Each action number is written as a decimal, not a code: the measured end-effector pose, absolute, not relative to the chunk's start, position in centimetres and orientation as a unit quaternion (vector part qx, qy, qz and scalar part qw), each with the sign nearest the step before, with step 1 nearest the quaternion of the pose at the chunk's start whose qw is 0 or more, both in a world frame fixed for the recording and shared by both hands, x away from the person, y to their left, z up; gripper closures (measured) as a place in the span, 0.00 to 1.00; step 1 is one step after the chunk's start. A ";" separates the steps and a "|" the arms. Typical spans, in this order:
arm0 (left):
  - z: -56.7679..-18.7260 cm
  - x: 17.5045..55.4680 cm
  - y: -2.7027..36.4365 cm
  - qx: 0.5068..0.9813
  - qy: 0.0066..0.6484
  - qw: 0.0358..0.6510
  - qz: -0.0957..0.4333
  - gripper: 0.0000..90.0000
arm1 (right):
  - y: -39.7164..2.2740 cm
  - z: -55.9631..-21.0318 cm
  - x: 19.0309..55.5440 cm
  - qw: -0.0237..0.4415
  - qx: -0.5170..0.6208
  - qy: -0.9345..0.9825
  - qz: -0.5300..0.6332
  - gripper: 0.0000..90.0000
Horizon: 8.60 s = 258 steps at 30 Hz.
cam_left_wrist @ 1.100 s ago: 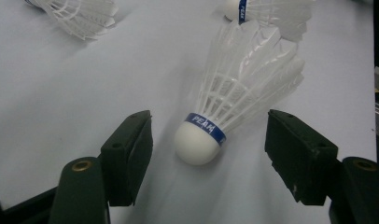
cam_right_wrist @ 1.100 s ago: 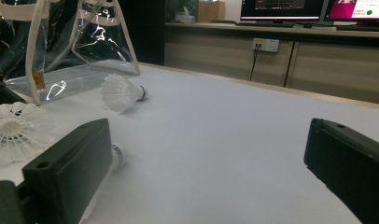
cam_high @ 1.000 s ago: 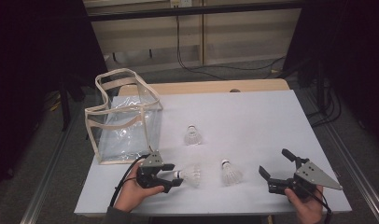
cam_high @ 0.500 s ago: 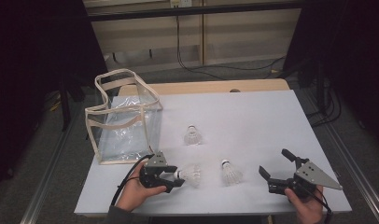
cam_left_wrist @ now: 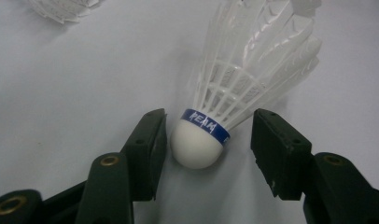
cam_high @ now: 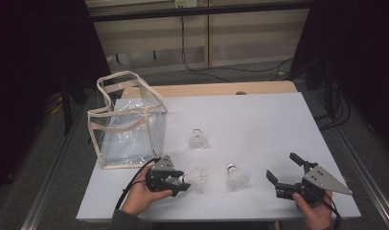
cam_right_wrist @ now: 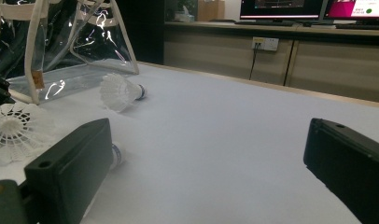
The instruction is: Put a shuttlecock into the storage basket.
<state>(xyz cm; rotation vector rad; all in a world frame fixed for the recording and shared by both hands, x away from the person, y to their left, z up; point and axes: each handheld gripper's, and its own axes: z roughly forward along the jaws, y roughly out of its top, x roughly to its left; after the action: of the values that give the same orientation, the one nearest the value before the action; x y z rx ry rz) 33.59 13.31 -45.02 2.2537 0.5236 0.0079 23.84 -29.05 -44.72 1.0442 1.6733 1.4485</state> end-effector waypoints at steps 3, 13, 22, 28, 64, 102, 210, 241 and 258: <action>-45.0 33.7 13.3 0.893 0.205 0.401 0.001 0.53 | -29.1 -44.7 23.9 0.341 0.401 0.644 0.556 0.02; -44.8 33.7 13.1 0.896 0.202 0.395 -0.001 0.64 | -29.1 -44.7 23.8 0.340 0.401 0.643 0.556 0.02; -44.7 33.7 13.1 0.896 0.211 0.389 -0.023 0.70 | -29.1 -44.7 23.8 0.343 0.400 0.644 0.555 0.02; -44.4 33.5 13.0 0.898 0.214 0.384 -0.031 0.71 | -29.2 -44.7 23.8 0.340 0.401 0.644 0.555 0.02; -41.4 33.8 13.6 0.870 0.272 0.409 -0.048 0.71 | -29.3 -44.6 23.7 0.341 0.405 0.637 0.560 0.02; -37.3 35.5 12.7 0.882 0.269 0.383 -0.044 0.72 | -29.4 -44.6 23.6 0.340 0.405 0.635 0.563 0.02; -27.4 42.3 13.4 0.865 0.344 0.365 -0.003 0.72 | -29.4 -44.5 23.6 0.341 0.402 0.637 0.563 0.02; -26.0 43.8 14.6 0.856 0.369 0.362 0.010 0.72 | -29.4 -44.5 23.5 0.340 0.401 0.637 0.564 0.02; -25.1 44.5 14.9 0.851 0.382 0.361 0.018 0.72 | -29.4 -44.5 23.5 0.341 0.401 0.638 0.563 0.02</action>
<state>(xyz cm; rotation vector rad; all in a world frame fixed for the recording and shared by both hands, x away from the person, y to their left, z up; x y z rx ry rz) 44.46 14.86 -25.08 2.1925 0.9843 0.0473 23.54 -29.36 -44.48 1.0425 1.6587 1.4647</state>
